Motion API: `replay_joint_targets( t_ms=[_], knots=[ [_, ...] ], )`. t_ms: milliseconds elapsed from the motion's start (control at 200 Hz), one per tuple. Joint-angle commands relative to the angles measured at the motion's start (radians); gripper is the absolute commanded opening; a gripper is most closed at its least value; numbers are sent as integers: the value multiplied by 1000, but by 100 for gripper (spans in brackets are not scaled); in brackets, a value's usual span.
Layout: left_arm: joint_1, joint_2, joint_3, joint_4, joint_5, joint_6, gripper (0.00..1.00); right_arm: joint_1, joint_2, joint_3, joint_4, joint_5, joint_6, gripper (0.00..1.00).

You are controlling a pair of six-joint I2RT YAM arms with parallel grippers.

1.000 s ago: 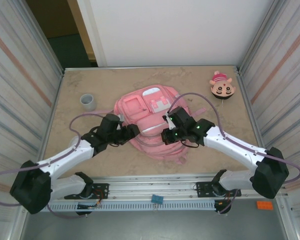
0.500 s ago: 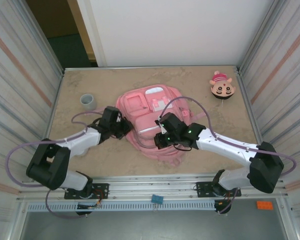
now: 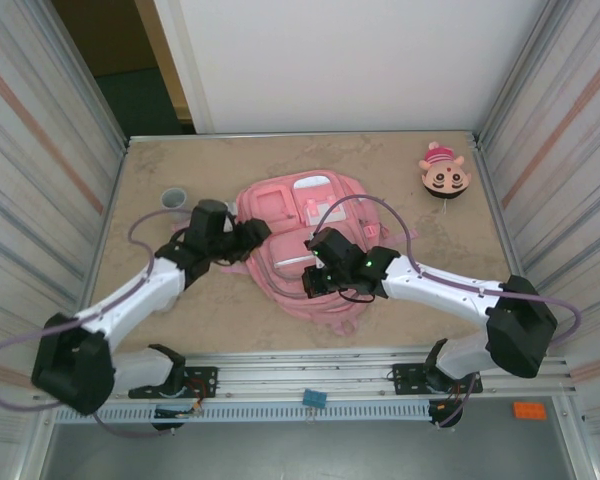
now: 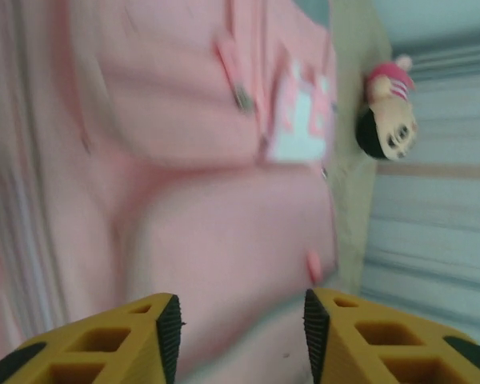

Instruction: Pack the student bag

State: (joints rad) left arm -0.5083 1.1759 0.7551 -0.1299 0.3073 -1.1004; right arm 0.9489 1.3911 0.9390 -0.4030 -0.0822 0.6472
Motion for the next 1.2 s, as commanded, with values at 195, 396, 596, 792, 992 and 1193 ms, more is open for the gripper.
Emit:
replay_joint_targets(
  t_ms=[195,396,596,792,992,1193],
  knots=[
    [-163,-86,-116,-76,-140,-277,50,2,16,44,30,-37,-17,0],
    [-177,-16,-123,0,-119,-297,51,2,5,37,30,-46,-26,0],
    [-186,84,-104,107,-131,-325,41,2,-7,17,49,-57,-19,0],
    [-173,114,-92,80,-137,-265,10,-34,-44,21,-44,-39,-81,0],
    [-52,34,-66,-107,-113,-64,0,-184,-112,12,-202,-61,-193,0],
    [112,-10,-23,-251,-43,150,0,-325,-150,9,-227,-113,-291,0]
  ],
)
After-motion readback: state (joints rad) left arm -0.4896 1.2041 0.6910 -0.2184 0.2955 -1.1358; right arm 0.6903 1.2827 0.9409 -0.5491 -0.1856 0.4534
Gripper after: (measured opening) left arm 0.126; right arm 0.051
